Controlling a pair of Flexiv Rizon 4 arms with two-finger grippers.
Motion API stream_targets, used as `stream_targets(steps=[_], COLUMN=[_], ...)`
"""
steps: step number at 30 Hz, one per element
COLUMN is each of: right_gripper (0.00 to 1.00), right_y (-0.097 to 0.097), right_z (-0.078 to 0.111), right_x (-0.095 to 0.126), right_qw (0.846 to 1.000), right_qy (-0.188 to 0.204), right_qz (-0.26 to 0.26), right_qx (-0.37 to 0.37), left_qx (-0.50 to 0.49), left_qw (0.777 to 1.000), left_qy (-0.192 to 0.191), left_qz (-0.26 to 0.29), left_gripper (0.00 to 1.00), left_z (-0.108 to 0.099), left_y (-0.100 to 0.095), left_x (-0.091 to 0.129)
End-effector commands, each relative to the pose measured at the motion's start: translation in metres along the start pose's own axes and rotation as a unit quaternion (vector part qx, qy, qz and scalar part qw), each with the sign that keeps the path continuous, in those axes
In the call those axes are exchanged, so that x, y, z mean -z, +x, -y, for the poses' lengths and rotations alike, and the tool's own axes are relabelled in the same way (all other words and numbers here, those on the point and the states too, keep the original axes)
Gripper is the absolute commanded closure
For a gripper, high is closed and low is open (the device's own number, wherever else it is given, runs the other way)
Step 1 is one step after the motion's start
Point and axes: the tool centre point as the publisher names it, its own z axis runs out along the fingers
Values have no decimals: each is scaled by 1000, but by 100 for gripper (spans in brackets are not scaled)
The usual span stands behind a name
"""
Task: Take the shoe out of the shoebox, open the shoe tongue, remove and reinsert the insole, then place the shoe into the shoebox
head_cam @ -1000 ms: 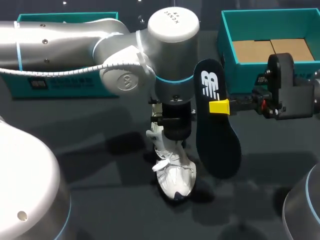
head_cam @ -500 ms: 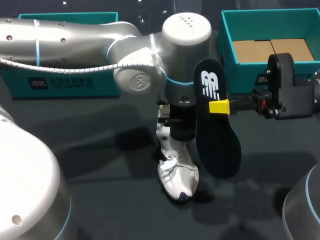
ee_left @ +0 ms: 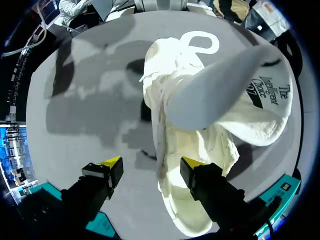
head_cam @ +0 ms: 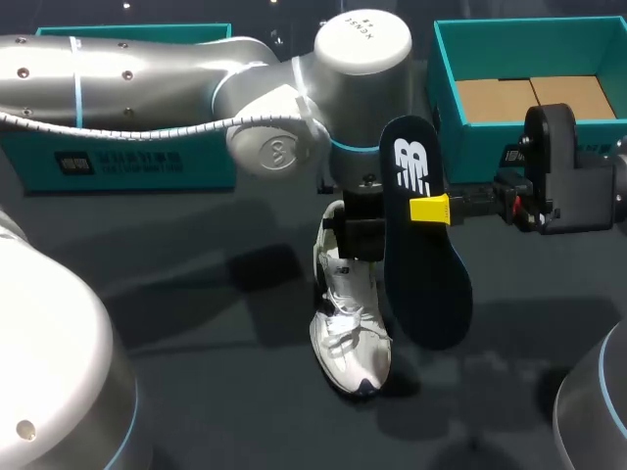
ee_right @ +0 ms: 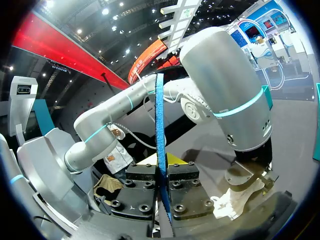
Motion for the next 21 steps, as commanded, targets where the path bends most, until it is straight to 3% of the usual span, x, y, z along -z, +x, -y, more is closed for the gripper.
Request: stream_targets(steps=[1, 2, 14, 17, 21], right_gripper=[100, 100, 100, 100, 100], right_y=[0, 0, 0, 0, 0], right_z=[1, 1, 1, 1, 1], right_x=[-1, -1, -1, -1, -1], right_qw=[1000, 1000, 1000, 1000, 1000], right_qy=[-1, -1, -1, -1, -1], right_qz=[1, 1, 1, 1, 1], right_qx=[0, 0, 0, 0, 0], left_qx=[21, 31, 31, 38, 25], left_qw=[995, 992, 992, 981, 957], left_qy=[-47, -46, -46, -55, -73], left_qz=[88, 116, 116, 180, 281], left_gripper=[0, 0, 0, 0, 0], left_z=[3, -1, -1, -13, -23], left_y=[16, 15, 15, 12, 0], left_x=[56, 70, 70, 71, 94])
